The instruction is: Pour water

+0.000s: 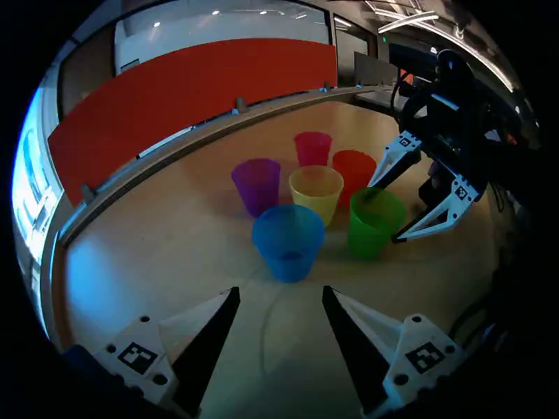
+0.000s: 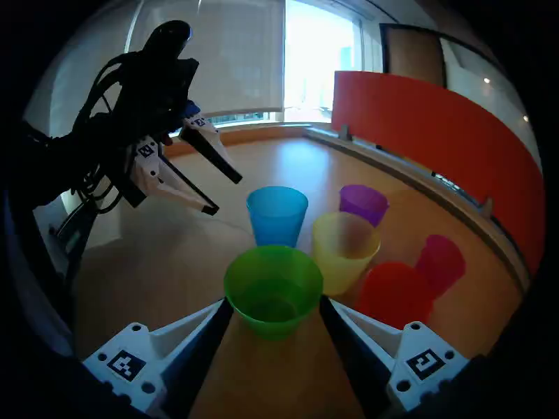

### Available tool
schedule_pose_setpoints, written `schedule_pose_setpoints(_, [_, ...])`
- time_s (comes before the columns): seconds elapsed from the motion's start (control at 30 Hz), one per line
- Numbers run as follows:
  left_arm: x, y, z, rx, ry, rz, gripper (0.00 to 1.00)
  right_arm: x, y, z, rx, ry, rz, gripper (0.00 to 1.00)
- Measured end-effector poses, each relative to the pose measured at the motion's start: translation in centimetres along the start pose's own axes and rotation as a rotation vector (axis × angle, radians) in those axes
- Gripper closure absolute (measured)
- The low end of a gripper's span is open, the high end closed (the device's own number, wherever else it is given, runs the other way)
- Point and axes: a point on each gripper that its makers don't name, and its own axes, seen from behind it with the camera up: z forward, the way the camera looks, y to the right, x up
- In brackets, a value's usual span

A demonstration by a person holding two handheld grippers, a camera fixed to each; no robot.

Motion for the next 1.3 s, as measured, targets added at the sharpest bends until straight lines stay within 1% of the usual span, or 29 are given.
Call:
schedule_pose_setpoints(0.2, [0.2, -0.2, -0.8, 0.016, 0.031, -0.038, 0.13, -0.7, 0.4, -1.6, -0.029, -0.004, 0.007, 0.05])
schedule_pose_setpoints(0.3, [0.5, -0.6, -1.5, 0.034, 0.056, -0.054, 0.13, -0.9, 0.5, -2.6, -0.046, 0.002, 0.015, 0.05])
schedule_pose_setpoints(0.4, [0.8, -0.7, -2.0, 0.046, 0.082, -0.08, 0.13, -0.8, 0.9, -3.4, -0.07, 0.013, 0.026, 0.04])
schedule_pose_setpoints(0.5, [1.3, -0.6, -2.6, 0.055, 0.11, -0.106, 0.13, -0.5, 1.2, -4.2, -0.096, 0.029, 0.036, 0.02])
schedule_pose_setpoints(0.6, [1.6, -0.4, -3.0, 0.06, 0.134, -0.117, 0.13, 0.0, 1.4, -5.0, -0.125, 0.052, 0.047, 0.02])
schedule_pose_setpoints(0.7, [1.7, -0.6, -3.4, 0.092, 0.15, -0.118, 0.13, 0.4, 1.4, -5.7, -0.146, 0.073, 0.059, 0.02])
schedule_pose_setpoints(0.8, [2.0, -0.7, -4.1, 0.125, 0.18, -0.117, 0.13, 0.7, 1.5, -6.5, -0.17, 0.091, 0.071, 0.02])
schedule_pose_setpoints(0.9, [2.6, -0.3, -5.0, 0.141, 0.221, -0.121, 0.13, 0.9, 1.5, -7.4, -0.195, 0.107, 0.077, 0.02])
schedule_pose_setpoints(1.0, [3.3, -0.2, -6.0, 0.167, 0.264, -0.128, 0.13, 1.5, 1.6, -8.4, -0.221, 0.134, 0.081, 0.02])
schedule_pose_setpoints(1.1, [3.9, -0.5, -6.9, 0.206, 0.31, -0.134, 0.13, 2.2, 2.1, -9.1, -0.254, 0.165, 0.094, 0.02])
schedule_pose_setpoints(1.2, [4.3, -1.1, -7.7, 0.255, 0.354, -0.151, 0.13, 2.8, 2.5, -9.8, -0.29, 0.194, 0.111, 0.02])
schedule_pose_setpoints(1.3, [4.5, -1.4, -8.5, 0.296, 0.389, -0.174, 0.13, 3.0, 2.7, -10.3, -0.321, 0.221, 0.125, 0.02])
